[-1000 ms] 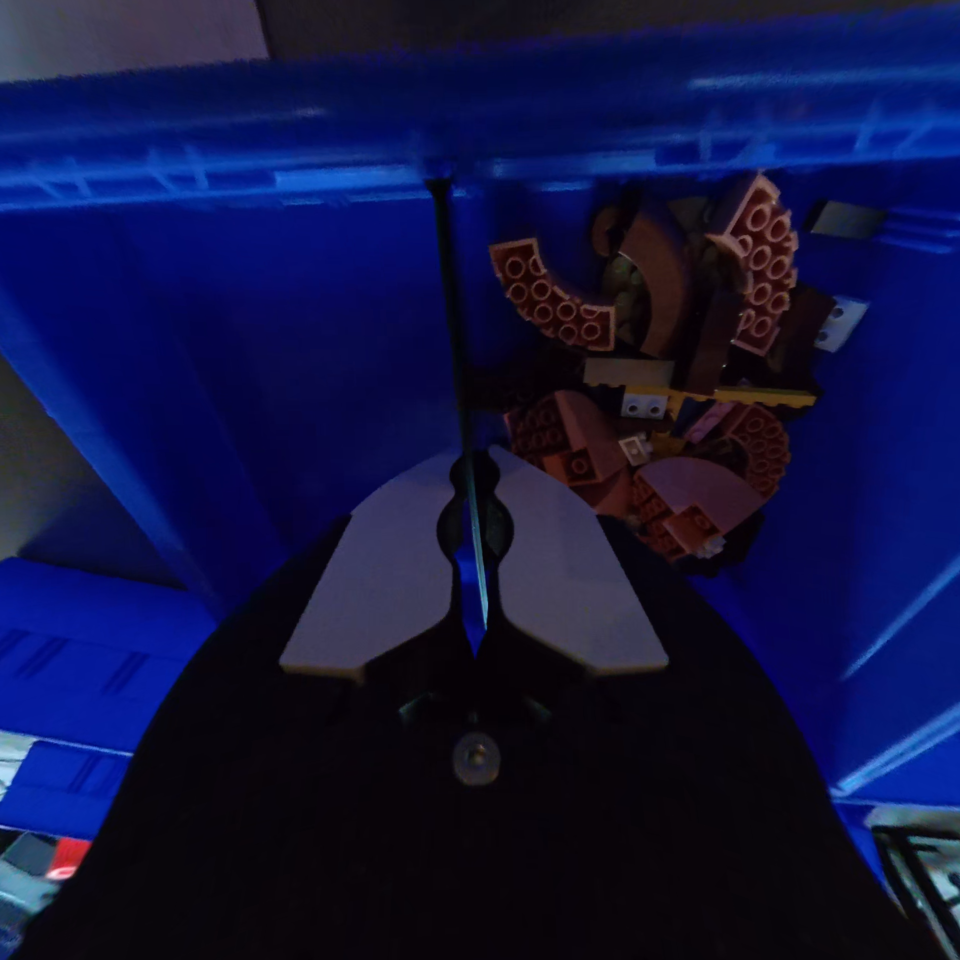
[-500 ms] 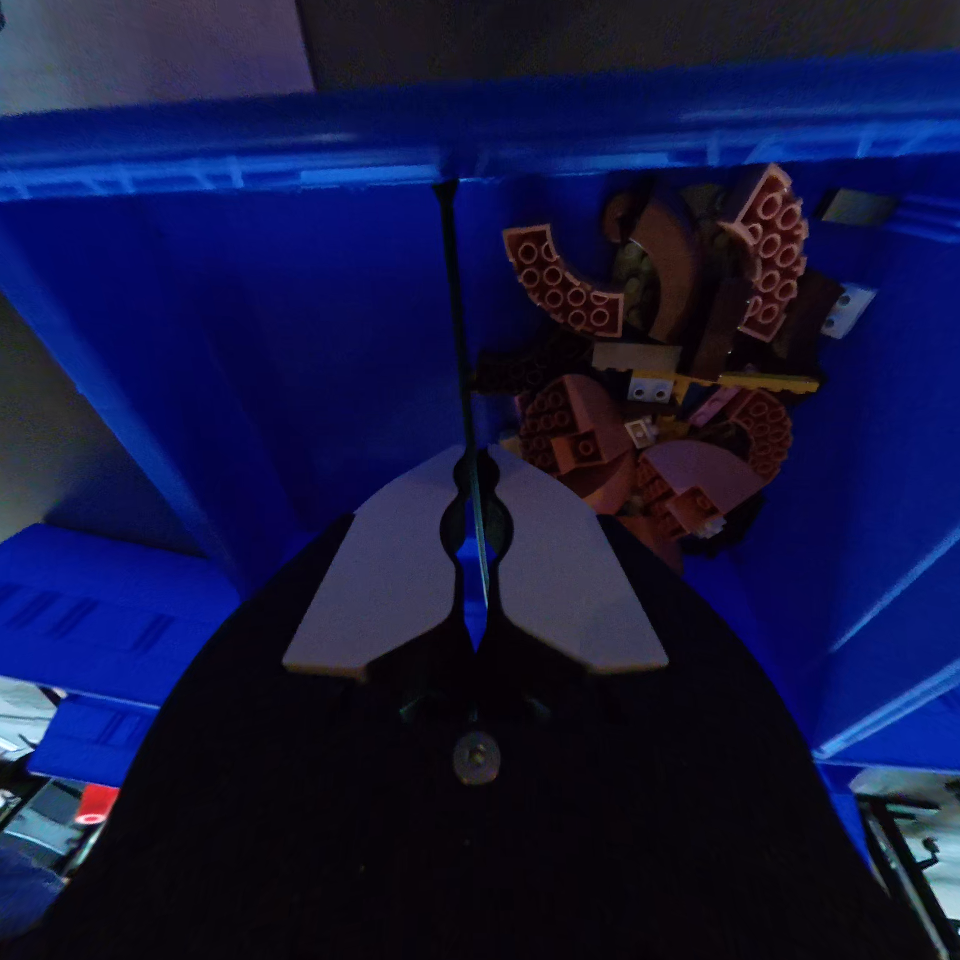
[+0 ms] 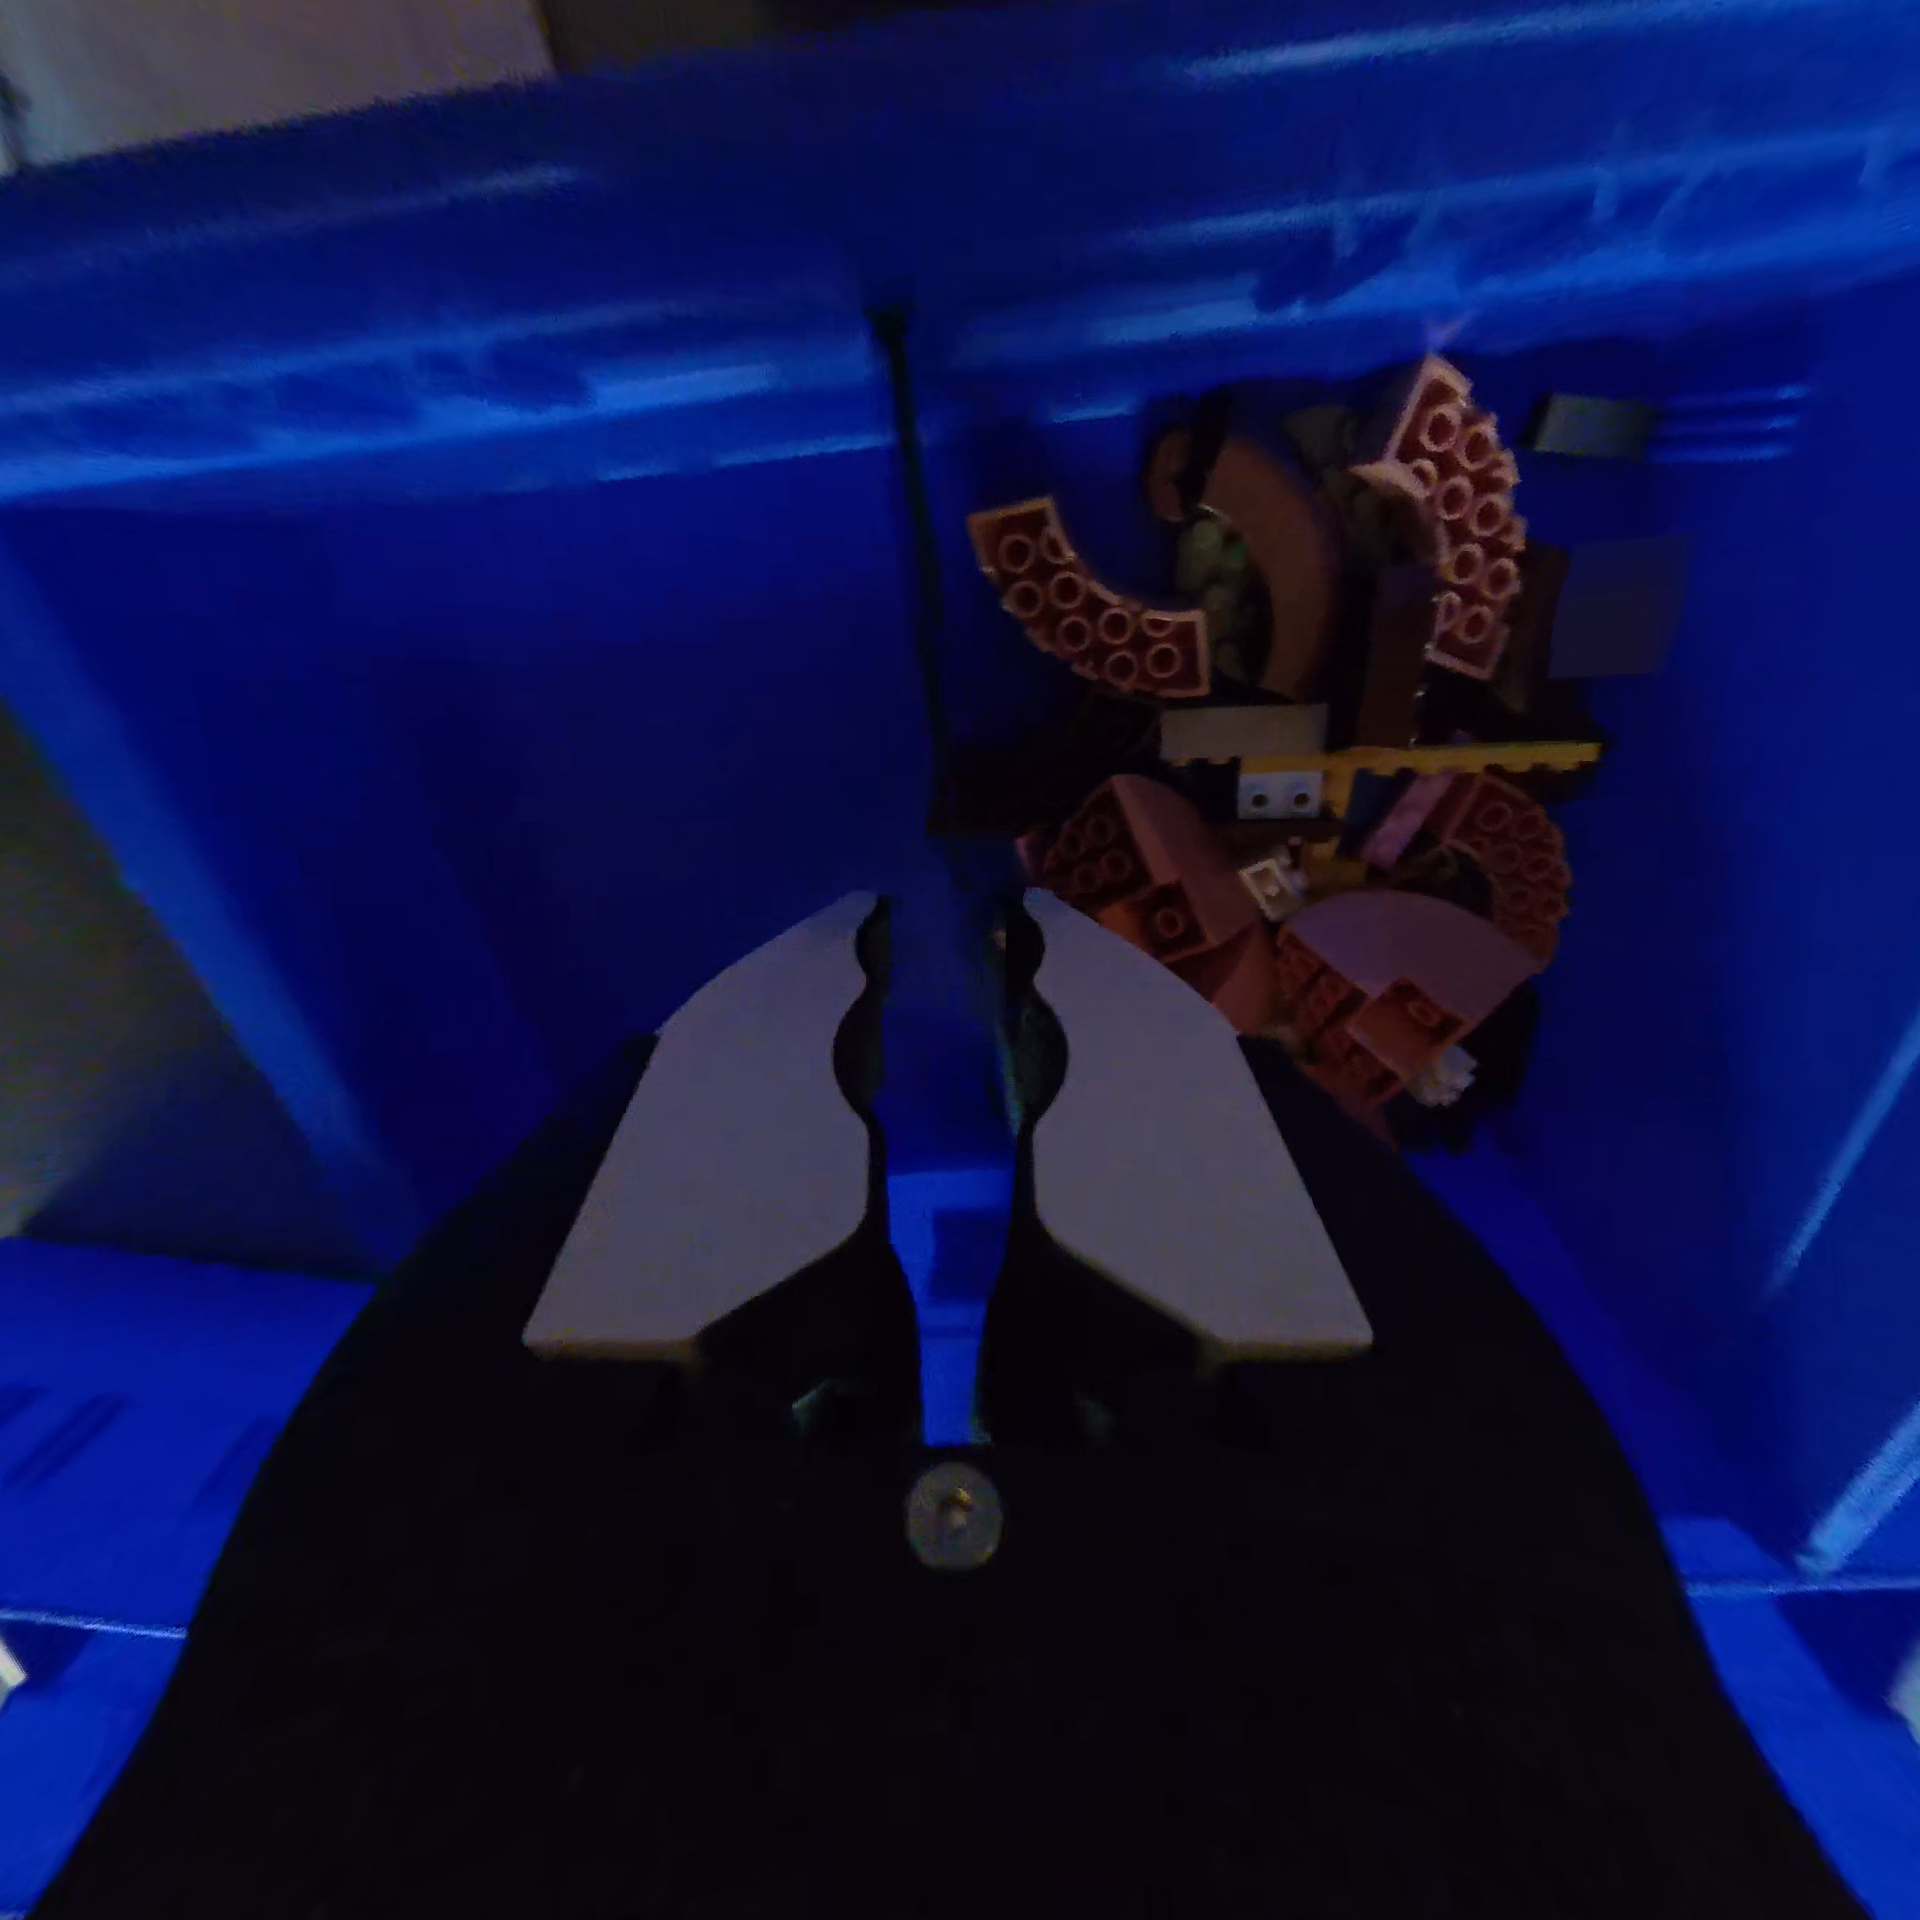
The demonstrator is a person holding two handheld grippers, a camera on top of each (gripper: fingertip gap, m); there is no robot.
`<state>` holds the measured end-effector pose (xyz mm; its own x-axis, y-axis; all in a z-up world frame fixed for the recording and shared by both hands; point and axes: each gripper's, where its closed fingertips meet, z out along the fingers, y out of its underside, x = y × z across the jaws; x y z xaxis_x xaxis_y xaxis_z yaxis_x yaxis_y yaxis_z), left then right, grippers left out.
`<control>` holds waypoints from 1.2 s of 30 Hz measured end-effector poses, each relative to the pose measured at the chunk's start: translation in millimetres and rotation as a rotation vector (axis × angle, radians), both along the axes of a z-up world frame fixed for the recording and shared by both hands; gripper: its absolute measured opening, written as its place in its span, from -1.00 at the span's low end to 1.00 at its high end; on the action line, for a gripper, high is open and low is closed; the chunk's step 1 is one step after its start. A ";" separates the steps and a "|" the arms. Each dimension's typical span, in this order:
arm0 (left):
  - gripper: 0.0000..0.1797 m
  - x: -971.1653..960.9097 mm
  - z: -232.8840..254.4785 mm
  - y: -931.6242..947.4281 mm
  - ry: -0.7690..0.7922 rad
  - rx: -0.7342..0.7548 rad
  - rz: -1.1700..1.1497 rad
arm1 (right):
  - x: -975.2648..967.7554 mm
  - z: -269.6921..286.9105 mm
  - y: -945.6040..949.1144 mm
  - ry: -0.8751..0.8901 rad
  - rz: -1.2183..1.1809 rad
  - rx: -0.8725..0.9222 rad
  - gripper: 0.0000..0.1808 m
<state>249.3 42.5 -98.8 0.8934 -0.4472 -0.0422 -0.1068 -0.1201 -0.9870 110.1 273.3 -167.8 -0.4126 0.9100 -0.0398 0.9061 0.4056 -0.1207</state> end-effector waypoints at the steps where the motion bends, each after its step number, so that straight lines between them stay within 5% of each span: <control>1: -0.15 0.4 0.2 0.0 -0.001 0.001 -0.002 | 1.2 2.4 0.2 0.018 -0.003 -0.002 -0.74; 6: -0.15 -1.2 3.8 -0.6 0.009 0.018 0.006 | 5.6 21.2 9.7 0.098 -0.040 0.034 -0.46; 10: -0.15 -4.8 7.5 -1.6 0.000 0.030 0.017 | 1.8 59.5 4.3 0.347 -0.094 0.087 -0.86; 13: -0.16 -5.9 9.2 -3.0 -0.016 0.037 0.014 | 11.7 65.5 -27.7 0.480 -0.007 0.109 -0.95; 18: -0.16 -1.8 11.8 -9.2 -0.032 0.057 -0.004 | 24.0 9.1 -42.5 0.428 0.096 0.237 -0.97; 23: -0.16 -11.2 14.8 -13.2 -0.052 0.068 0.019 | 5.5 -19.8 -37.0 0.410 -0.050 0.176 -0.97; 36: -0.16 -29.1 14.9 -19.5 -0.102 0.072 0.045 | -3.8 -38.4 -11.9 0.475 -0.095 0.521 -0.97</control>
